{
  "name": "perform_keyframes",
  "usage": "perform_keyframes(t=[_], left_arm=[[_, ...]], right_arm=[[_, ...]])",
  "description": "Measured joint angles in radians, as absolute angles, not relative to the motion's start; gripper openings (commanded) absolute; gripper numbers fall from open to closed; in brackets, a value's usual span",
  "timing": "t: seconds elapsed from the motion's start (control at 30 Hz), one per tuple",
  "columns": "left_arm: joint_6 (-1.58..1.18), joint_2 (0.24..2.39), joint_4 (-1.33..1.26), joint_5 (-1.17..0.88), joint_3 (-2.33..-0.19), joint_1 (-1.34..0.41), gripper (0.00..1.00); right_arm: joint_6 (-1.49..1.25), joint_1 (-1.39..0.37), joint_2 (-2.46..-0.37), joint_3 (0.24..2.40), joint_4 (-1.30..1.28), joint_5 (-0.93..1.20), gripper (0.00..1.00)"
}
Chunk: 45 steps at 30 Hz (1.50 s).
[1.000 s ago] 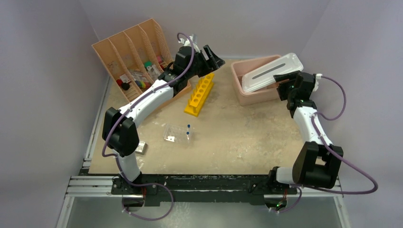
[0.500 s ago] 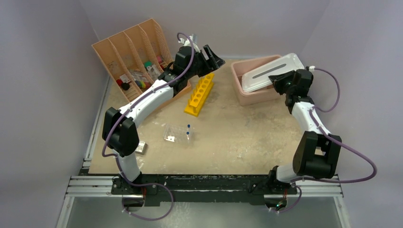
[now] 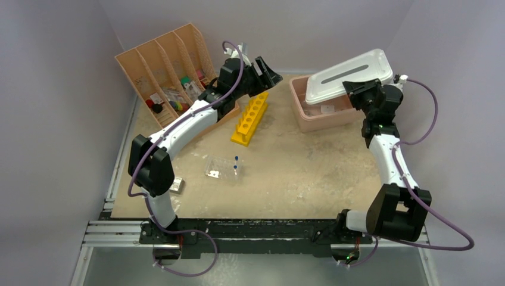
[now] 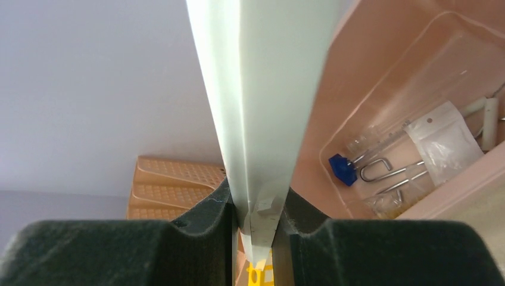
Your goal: Organize the chemistry lab equipment
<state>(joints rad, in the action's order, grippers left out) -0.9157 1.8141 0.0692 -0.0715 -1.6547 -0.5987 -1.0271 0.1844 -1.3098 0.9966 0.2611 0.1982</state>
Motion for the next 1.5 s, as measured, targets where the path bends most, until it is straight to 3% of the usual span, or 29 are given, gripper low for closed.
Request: perform_keyframes(t=[0.23, 0.4, 0.47, 0.53, 0.67, 0.83, 1.5], left_arm=[[-0.915, 1.814, 0.069, -0.074, -1.655, -0.612, 0.73], [-0.888, 1.818, 0.079, -0.073, -1.657, -0.63, 0.85], [-0.868, 1.822, 0.083, -0.073, -1.657, -0.635, 0.86], [-0.844, 1.826, 0.091, -0.073, -1.659, -0.638, 0.85], [-0.799, 1.846, 0.099, -0.073, -1.678, -0.642, 0.76], [-0.769, 1.907, 0.098, -0.083, -1.729, -0.646, 0.76], [-0.765, 2.167, 0.096, -0.062, -1.887, -0.696, 0.79]], right_arm=[[-1.101, 0.192, -1.332, 0.997, 0.355, 0.287, 0.13], [-1.171, 0.204, -1.397, 0.997, 0.464, 0.371, 0.13], [-1.195, 0.21, -1.432, 0.997, 0.495, 0.404, 0.13], [-1.209, 0.215, -1.459, 0.995, 0.51, 0.422, 0.14], [-1.21, 0.223, -1.483, 0.982, 0.514, 0.442, 0.14], [-1.207, 0.24, -1.484, 0.942, 0.527, 0.464, 0.17], [-1.192, 0.305, -1.486, 0.858, 0.517, 0.52, 0.44]])
